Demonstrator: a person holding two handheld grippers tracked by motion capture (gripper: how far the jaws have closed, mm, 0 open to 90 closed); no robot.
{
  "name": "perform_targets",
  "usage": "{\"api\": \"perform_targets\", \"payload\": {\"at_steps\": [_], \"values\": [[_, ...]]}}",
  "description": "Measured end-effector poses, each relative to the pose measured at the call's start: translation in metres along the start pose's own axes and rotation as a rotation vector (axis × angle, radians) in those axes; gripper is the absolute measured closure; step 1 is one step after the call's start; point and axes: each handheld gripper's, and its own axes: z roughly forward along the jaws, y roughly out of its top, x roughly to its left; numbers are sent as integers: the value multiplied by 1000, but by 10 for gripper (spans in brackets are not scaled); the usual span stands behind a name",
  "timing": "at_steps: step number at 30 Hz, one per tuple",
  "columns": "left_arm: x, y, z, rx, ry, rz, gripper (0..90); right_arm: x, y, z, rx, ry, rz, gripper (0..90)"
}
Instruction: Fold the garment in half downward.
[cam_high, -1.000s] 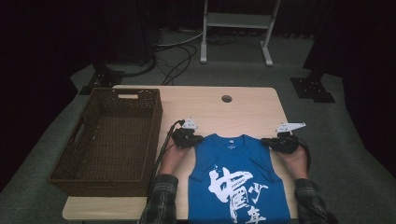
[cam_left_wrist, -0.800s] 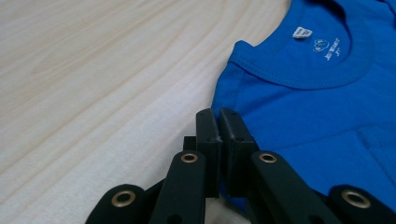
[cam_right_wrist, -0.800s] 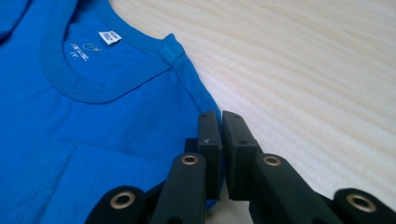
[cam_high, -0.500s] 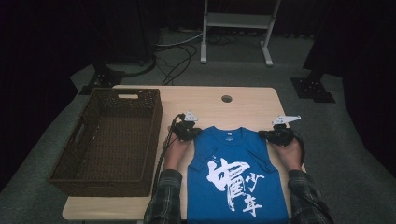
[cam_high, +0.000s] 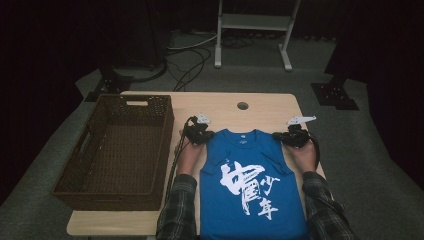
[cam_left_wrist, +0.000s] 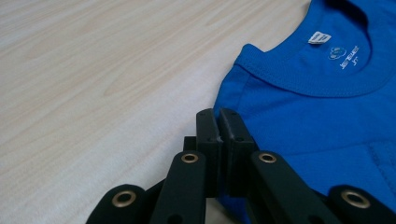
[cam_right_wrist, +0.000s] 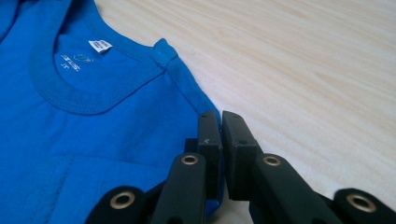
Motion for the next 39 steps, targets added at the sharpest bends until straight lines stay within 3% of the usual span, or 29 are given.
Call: {"api": "perform_targets", "payload": {"at_steps": [8, 10, 15, 23, 28, 32, 39], "values": [[12, 9, 9, 3, 15, 0, 874, -11, 8, 8, 2, -12, -5, 862], [18, 14, 14, 10, 14, -20, 874, -14, 10, 10, 2, -15, -2, 862], [26, 23, 22, 27, 41, -19, 874, -21, 16, 16, 1, -28, 2, 862], [35, 27, 28, 18, 54, -51, 876, -29, 24, 25, 1, -35, 25, 866], [32, 29, 20, 29, 39, -68, 881, -27, 23, 23, -1, -24, 39, 870], [27, 30, 6, -16, 30, -70, 880, -23, 22, 16, -18, -17, 39, 870], [6, 26, -21, -56, 26, -56, 879, -7, 20, -7, -33, -23, 7, 870]]}}
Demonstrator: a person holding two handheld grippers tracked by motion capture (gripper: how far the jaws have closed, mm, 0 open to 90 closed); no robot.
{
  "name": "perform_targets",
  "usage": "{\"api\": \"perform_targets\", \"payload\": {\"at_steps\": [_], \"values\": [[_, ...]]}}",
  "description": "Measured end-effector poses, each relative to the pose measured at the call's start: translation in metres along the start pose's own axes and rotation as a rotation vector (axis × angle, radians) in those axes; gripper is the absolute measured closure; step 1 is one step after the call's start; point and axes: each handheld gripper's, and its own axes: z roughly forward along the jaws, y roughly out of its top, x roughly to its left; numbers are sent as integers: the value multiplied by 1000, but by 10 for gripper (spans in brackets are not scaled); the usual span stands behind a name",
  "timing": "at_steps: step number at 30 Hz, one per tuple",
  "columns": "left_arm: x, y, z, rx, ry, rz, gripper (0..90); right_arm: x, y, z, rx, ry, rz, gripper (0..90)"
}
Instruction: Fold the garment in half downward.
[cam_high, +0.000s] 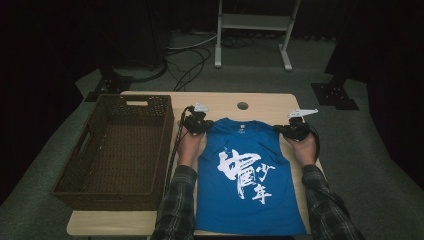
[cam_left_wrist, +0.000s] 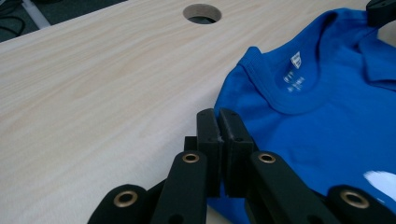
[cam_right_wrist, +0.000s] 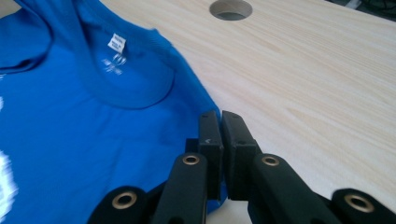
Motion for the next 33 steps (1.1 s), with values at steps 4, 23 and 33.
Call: {"api": "perform_targets", "payload": {"at_steps": [4, 23, 33], "values": [[-16, -7, -18, -7, 5, 3, 879, 14, -5, -21, -25, -3, -22, 869], [-72, -69, -78, -15, -34, -19, 879, 86, -54, -72, 6, 57, -90, 868], [-74, -81, -59, 83, -6, -9, 877, 85, -63, -58, 69, 54, -80, 867]]}}
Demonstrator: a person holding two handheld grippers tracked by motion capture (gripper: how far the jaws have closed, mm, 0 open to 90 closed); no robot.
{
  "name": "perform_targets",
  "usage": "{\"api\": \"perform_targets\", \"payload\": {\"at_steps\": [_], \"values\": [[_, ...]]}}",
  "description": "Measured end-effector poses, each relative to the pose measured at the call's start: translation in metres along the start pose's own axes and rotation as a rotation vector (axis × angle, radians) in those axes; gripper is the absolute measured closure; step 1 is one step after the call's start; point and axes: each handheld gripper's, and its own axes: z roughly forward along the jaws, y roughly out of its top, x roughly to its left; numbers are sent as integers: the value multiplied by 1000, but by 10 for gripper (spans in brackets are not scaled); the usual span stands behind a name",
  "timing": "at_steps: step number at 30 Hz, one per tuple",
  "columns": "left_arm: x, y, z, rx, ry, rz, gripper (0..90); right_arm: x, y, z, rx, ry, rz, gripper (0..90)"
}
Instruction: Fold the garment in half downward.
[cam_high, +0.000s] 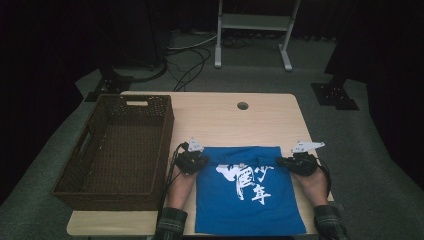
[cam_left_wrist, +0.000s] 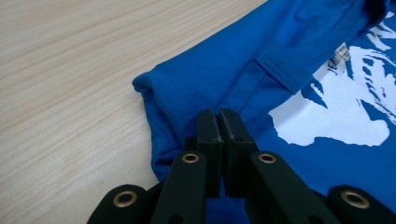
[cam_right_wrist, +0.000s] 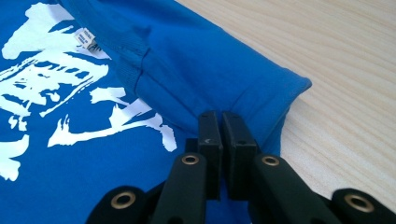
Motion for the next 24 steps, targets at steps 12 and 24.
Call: {"api": "perform_targets", "payload": {"at_steps": [12, 24], "values": [[11, 20, 20, 14, 83, -24, 878, -15, 12, 16, -15, -42, 39, 864], [40, 37, 42, -23, 87, -35, 878, -45, 32, 40, -38, -78, 86, 864]]}}
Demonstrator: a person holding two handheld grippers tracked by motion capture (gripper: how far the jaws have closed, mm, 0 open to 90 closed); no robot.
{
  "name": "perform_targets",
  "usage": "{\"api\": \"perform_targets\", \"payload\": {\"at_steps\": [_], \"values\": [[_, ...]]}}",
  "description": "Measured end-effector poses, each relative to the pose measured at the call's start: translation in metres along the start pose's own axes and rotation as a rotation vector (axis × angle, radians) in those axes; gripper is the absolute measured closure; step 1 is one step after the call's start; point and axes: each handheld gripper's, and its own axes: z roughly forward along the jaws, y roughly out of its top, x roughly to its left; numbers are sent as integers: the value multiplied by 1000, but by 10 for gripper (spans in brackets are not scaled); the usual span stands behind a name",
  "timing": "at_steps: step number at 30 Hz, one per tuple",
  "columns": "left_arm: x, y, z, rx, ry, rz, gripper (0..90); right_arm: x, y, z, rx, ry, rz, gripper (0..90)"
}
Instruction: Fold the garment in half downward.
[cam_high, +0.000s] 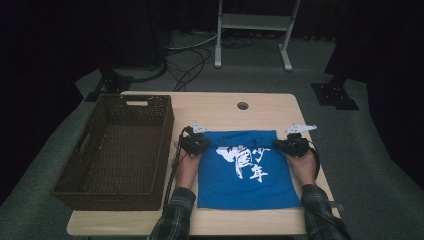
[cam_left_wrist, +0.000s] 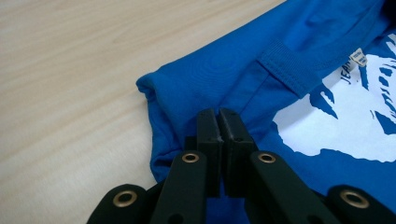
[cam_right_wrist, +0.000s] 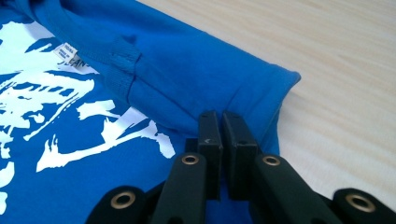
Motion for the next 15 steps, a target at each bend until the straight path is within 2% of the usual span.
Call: {"api": "perform_targets", "payload": {"at_steps": [6, 8, 9, 11, 15], "values": [[9, 6, 9, -19, 7, 8, 879, -11, 6, 8, -11, 13, 21, 864], [12, 5, 10, -29, -6, 7, 878, -13, 7, 9, -13, 15, 22, 864], [12, 4, 10, -37, -12, 9, 879, -13, 7, 9, -13, 16, 23, 864], [15, 1, 8, -55, -35, -12, 878, -13, 7, 9, -15, 13, 18, 864], [11, -2, -3, -106, -44, -4, 879, -7, 6, 3, -26, 2, -5, 865]]}}
